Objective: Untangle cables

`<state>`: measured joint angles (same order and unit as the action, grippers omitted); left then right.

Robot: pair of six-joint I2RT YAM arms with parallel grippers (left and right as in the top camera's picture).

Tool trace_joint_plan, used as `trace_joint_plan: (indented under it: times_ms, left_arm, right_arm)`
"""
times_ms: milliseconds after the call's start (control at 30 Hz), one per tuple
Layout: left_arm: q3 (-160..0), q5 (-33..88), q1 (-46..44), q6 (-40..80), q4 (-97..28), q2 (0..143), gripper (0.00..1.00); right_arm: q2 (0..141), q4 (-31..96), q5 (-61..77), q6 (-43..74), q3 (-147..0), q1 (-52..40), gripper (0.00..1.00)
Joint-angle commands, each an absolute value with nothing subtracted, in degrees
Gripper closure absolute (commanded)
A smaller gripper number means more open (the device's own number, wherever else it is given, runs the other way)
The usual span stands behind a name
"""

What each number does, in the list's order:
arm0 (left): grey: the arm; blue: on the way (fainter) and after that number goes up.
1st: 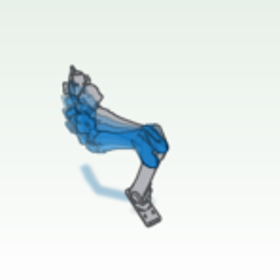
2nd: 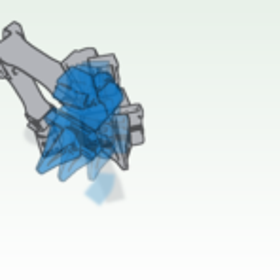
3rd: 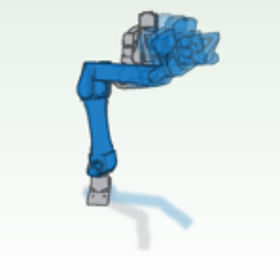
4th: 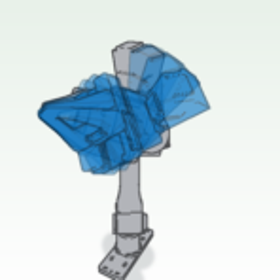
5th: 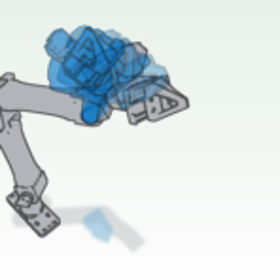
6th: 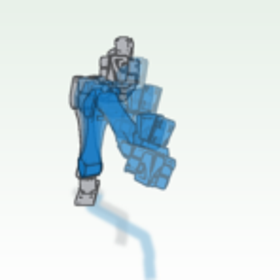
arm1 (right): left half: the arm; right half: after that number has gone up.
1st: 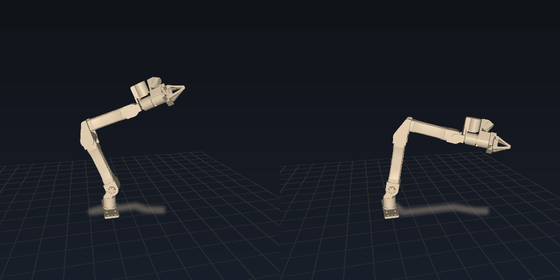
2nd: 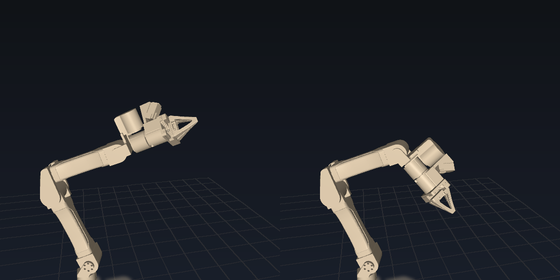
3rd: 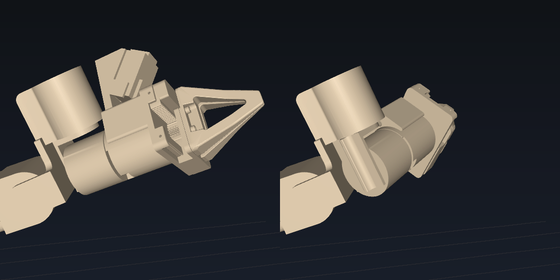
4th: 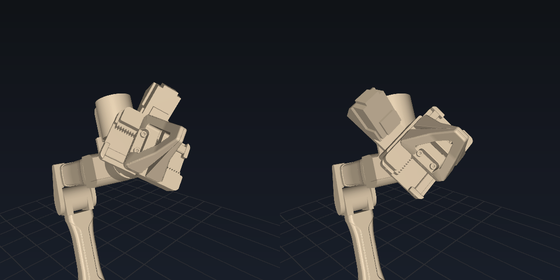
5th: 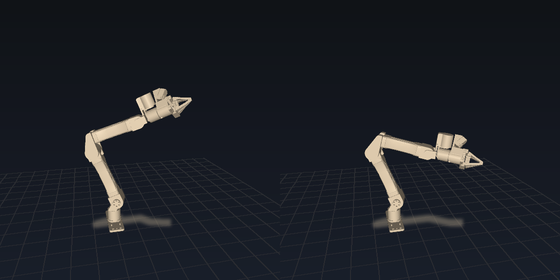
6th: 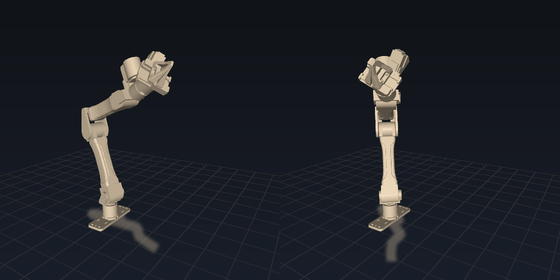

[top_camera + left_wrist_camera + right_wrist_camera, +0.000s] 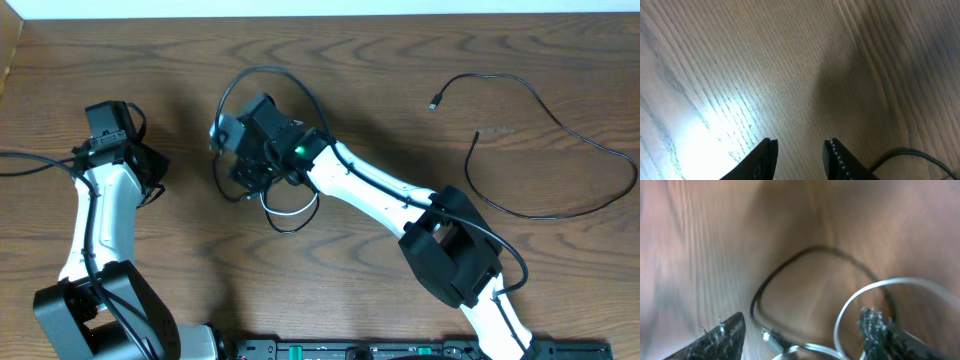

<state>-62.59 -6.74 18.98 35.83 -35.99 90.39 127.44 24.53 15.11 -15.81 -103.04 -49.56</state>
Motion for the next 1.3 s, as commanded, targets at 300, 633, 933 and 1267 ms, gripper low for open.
trace_joint_plan:
  times_ms: [300, 633, 933, 1267]
  left_arm:
    - [-62.02, -6.66, 19.11, 36.29, -36.23, 90.67, 0.66]
    - [-61.98, -6.66, 19.11, 36.29, -36.29, 90.67, 0.66]
    - [-61.98, -6.66, 19.11, 36.29, -36.42, 90.67, 0.66]
    - [-62.00, -2.96, 19.11, 35.57, -36.18, 90.67, 0.66]
  right_arm:
    - [132.05, 25.10, 21.45, -29.76, -103.28, -50.74, 0.35]
    - [139.37, 19.03, 19.99, -30.06, -103.28, -52.60, 0.35]
    - [140.18, 24.69, 12.69, -30.06, -103.28, -52.58, 0.94]
    - [137.08, 29.93, 13.02, -23.33, -106.48, -52.42, 0.99]
